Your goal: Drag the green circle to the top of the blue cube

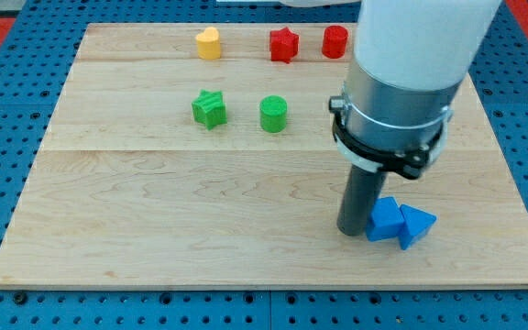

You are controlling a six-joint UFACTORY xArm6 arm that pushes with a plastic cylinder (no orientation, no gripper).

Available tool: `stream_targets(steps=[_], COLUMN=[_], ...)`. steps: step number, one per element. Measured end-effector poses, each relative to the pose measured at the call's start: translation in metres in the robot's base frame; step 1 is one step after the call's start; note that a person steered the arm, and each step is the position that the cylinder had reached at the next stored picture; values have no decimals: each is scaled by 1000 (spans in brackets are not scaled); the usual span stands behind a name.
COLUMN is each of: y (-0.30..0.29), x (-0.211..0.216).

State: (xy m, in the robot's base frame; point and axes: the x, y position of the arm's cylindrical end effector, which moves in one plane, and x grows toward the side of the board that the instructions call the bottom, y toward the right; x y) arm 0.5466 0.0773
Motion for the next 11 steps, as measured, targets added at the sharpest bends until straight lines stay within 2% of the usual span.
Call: stream_targets(steps=[1, 2, 3, 4, 5, 6, 7, 8, 9, 10, 11], y=[-45, -5, -28, -81, -97, -51, -61, -30, -2, 15, 16], x=[-78, -140, -194, -202, -163, -121, -159, -159, -92, -74, -111])
